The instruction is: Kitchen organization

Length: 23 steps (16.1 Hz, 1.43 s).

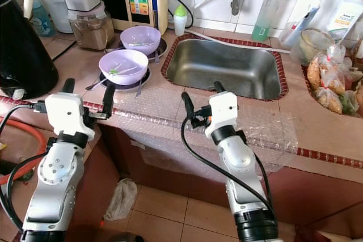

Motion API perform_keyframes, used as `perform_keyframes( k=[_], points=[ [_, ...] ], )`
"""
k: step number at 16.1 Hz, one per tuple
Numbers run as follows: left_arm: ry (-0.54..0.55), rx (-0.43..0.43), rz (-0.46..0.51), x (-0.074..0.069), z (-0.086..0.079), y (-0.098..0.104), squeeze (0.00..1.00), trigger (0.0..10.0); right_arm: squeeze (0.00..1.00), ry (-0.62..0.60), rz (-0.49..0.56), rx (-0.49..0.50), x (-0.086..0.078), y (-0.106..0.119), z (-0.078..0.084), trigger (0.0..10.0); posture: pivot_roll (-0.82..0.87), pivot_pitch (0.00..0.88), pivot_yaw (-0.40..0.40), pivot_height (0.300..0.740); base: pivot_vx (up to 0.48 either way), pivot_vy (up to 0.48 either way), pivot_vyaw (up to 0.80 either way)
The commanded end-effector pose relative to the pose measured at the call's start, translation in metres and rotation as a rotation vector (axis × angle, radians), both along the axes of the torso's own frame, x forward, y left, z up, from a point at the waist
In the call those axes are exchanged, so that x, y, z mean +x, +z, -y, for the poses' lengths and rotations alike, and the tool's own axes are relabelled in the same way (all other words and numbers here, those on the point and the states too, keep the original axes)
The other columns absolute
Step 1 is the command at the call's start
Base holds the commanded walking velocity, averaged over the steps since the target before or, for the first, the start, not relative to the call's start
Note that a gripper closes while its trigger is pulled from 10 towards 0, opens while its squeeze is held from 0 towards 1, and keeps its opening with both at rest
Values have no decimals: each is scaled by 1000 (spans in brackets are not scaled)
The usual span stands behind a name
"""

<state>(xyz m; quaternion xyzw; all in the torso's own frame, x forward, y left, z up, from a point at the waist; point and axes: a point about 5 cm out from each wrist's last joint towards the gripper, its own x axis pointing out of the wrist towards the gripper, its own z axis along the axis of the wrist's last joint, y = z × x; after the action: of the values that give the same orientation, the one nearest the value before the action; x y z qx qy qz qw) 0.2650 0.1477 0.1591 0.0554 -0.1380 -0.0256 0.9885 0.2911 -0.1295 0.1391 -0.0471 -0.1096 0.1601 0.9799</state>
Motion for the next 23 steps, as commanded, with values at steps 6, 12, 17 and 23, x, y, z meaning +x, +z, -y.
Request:
perform_keyframes(
  k=[6,12,17,23],
  points=[
    [3,-15,43,3,2,15,0,10000,0,15,35,-4,-1,10,-1,10000,37,0,-10,740,0,0,0],
    [-11,-14,57,4,4,18,0,10000,0,21,40,-4,-1,12,-3,10000,38,0,-8,740,290,0,0],
    [-15,-12,57,5,5,19,0,10000,0,23,41,-20,-2,10,-3,10000,33,0,-6,740,272,0,0],
    [-10,-12,55,5,5,19,0,10000,0,29,38,-21,-1,9,-2,10000,36,0,-10,740,216,0,0]
  ],
)
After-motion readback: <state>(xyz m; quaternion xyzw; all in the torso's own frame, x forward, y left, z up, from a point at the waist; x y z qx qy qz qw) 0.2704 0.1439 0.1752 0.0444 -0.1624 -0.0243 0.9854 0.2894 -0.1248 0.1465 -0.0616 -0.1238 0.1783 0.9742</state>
